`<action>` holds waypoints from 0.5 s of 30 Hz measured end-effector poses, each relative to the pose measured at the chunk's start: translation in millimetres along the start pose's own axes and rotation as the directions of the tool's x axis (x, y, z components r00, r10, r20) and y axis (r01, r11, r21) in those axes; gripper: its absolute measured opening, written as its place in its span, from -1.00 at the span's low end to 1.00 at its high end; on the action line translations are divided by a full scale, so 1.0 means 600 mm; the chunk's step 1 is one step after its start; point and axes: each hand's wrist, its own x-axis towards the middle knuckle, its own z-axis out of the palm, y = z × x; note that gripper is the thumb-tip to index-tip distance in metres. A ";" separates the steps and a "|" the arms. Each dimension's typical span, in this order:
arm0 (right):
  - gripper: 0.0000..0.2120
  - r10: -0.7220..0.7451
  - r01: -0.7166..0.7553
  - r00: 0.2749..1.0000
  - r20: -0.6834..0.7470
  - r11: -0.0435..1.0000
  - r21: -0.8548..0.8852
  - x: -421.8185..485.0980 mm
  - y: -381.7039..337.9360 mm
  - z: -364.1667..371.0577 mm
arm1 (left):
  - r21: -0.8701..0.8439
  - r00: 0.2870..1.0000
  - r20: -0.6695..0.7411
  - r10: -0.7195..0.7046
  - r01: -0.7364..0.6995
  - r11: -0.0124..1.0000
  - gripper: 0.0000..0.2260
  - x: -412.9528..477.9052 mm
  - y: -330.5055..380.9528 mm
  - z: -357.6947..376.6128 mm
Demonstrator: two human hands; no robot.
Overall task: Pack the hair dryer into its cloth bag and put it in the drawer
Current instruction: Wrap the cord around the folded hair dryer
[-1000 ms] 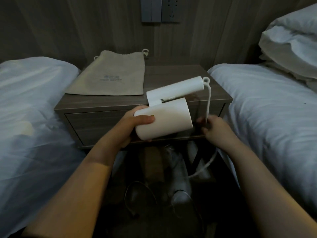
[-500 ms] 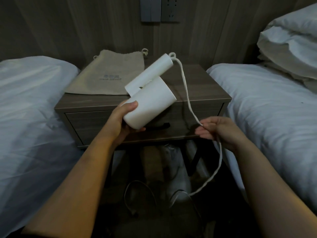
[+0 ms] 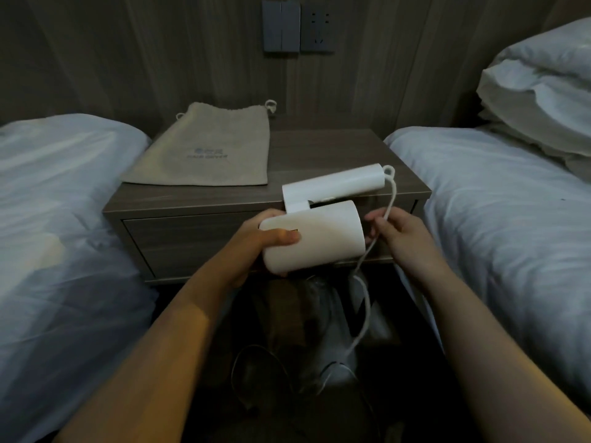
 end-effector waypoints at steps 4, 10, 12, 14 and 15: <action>-0.85 -0.146 0.089 0.976 -0.164 0.946 -0.312 -0.011 0.013 0.032 | -0.195 0.998 0.039 -0.058 0.065 0.979 -0.50 -0.003 -0.001 0.024; -0.77 -0.005 0.142 0.982 0.187 0.671 -0.728 -0.029 0.033 0.075 | -0.335 0.985 -0.149 -0.085 0.030 0.942 -0.65 -0.003 0.017 0.044; -0.73 0.024 0.299 0.928 0.371 0.546 -0.782 -0.046 0.027 0.087 | -0.293 0.967 -0.251 -0.050 -0.026 0.956 -0.77 -0.003 0.023 0.043; -0.75 0.009 0.421 0.873 0.488 0.493 -0.762 -0.065 0.013 0.096 | -0.226 0.940 -0.339 -0.021 -0.059 0.972 -0.80 -0.003 0.029 0.035; -0.80 -0.020 0.437 0.864 0.503 0.528 -0.729 -0.071 0.001 0.097 | -0.172 0.927 -0.374 0.002 -0.071 0.983 -0.78 -0.002 0.031 0.030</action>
